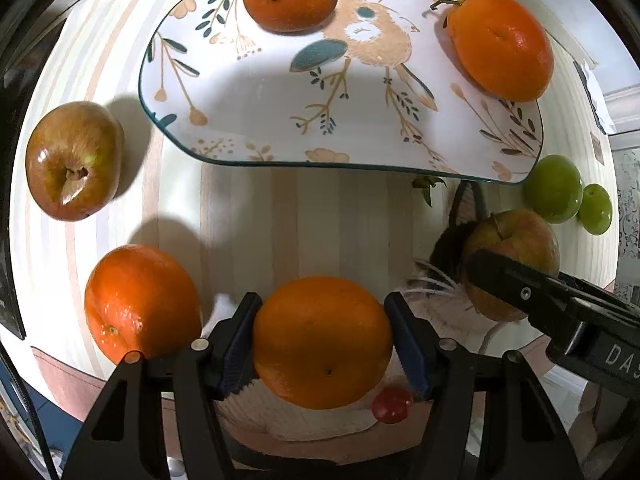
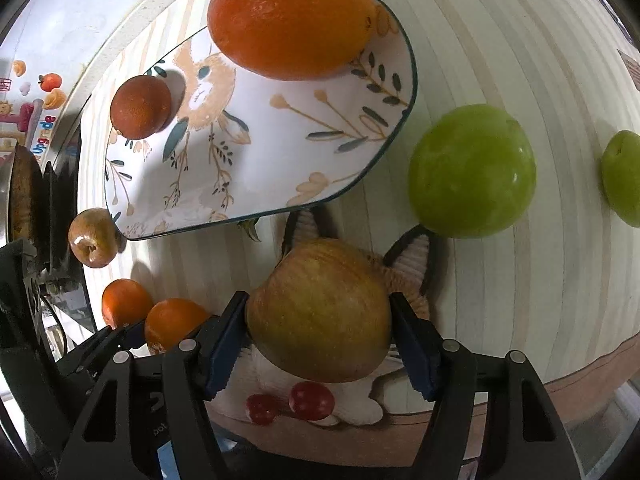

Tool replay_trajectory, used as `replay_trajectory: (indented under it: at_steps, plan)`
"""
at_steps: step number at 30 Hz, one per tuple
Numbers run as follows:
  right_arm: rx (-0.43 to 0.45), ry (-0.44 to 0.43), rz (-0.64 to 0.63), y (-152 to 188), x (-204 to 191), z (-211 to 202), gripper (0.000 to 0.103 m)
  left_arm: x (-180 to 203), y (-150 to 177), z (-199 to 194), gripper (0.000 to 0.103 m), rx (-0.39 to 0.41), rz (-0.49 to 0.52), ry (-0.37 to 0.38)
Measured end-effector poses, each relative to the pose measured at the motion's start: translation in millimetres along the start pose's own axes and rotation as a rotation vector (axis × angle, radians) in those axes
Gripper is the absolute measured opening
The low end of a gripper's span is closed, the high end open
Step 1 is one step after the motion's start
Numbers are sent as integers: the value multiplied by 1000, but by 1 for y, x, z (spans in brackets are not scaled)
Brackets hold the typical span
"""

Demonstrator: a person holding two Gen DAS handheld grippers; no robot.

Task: Organize fruits
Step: 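Place the apple on the plate with the right tool while the left places the orange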

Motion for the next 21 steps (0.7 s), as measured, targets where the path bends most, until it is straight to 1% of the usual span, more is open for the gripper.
replay_trajectory:
  at_steps: [3,4,7,9,12,14,16,18,21]
  plan:
    - [3,-10,14,2,4,-5,71,-2,3,-4,61,2,3,-4]
    - [9,-15,19,3,5,-7,71,-1,7,-16,61,4,3,1]
    - [30,-36,31,4,9,-20,71,4,5,-41,61,26,16,18]
    - [47,-49,40,4,12,-30,71,9,1,-55,61,43,14,43]
    - [79,-74,49,0,14,-50,71,16,-11,-86,61,91,0,97]
    - [101,-89,48,-6,16,-64,71,18,-25,-109,61,130,-8,123]
    - [119,-107,47,-11,11,-73,71,15,-43,-128,61,164,-10,129]
    - [134,-121,41,-19,4,-79,71,7,-65,-138,61,188,-15,114]
    - [148,-134,28,-33,-12,-81,71,-13,-90,-139,61,187,-30,72]
Point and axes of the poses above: each gripper's, at about its wrist camera, not at the fingertips, and z roughly the way its jaws point, x to its right, y to its underside, the point moved 5 cm from there along z, roughly the way its jaws point, and after that the axes turned 15 degrees about y, right-handed, at the moved point
